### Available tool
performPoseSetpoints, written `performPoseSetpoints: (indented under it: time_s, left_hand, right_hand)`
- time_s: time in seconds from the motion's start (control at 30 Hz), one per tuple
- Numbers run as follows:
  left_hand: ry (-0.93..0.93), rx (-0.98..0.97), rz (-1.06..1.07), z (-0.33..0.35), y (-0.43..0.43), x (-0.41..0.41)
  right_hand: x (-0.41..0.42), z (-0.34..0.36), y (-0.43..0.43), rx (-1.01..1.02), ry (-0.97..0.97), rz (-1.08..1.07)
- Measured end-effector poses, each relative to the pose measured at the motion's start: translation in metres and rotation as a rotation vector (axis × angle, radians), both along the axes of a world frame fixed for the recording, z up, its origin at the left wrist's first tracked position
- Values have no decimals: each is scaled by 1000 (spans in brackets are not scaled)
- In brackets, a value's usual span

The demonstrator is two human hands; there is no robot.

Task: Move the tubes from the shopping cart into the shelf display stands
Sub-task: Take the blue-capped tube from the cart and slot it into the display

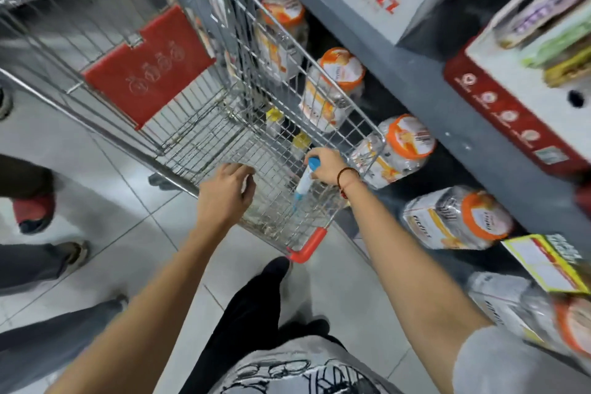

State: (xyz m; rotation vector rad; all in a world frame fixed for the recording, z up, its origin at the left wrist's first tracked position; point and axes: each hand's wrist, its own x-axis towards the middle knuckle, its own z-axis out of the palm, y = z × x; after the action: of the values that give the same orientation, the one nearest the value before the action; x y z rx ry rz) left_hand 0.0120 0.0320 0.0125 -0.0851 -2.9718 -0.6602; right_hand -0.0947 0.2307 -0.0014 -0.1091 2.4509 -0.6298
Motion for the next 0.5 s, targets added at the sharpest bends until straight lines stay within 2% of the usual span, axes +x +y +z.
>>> performPoseSetpoints:
  time_s: [0.2,0.5]
  left_hand:
    - [45,27,-154,22,26,-19]
    - [268,116,-439,101,129,-75]
  right_hand:
    - [17,90,39,-59,219,-50]
    - [63,218,122,-60,492,-217]
